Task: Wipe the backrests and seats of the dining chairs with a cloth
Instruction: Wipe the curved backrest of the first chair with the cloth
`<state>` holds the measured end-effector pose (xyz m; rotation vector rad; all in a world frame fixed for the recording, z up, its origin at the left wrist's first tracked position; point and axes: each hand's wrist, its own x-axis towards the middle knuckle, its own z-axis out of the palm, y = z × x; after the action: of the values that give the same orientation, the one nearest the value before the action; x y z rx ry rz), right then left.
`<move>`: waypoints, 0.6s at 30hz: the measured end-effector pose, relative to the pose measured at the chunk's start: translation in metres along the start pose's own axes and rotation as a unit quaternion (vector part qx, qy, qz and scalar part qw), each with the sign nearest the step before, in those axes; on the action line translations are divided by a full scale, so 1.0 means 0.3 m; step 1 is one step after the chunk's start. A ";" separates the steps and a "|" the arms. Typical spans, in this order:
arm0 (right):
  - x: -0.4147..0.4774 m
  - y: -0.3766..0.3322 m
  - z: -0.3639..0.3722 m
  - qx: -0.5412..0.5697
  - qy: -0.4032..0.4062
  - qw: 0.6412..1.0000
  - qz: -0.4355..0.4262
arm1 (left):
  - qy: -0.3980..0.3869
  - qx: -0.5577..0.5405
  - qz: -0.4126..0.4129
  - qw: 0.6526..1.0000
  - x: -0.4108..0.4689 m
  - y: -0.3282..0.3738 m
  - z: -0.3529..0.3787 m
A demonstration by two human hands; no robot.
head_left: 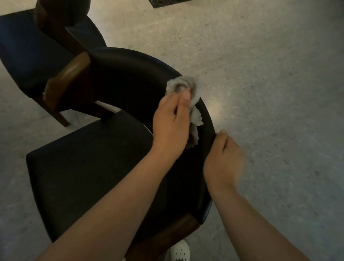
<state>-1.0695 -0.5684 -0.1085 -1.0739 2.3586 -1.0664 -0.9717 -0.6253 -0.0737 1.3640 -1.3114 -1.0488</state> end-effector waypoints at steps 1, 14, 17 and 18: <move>0.000 -0.001 0.001 0.001 0.004 1.000 -0.001 | 0.008 -0.015 -0.009 1.000 0.004 0.001 0.001; -0.004 0.002 -0.002 0.014 -0.013 1.000 0.000 | 0.018 0.178 0.041 0.983 0.088 -0.073 0.061; -0.002 0.001 -0.003 0.022 -0.011 1.000 0.000 | 0.042 0.138 0.038 0.989 0.084 -0.080 0.070; -0.002 0.002 -0.004 0.021 -0.011 1.000 0.000 | 0.053 0.118 0.027 0.991 0.078 -0.084 0.070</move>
<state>-1.0701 -0.5670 -0.1081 -1.0653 2.3083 -1.0952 -0.9858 -0.6505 -0.1019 1.5293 -1.4184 -0.7925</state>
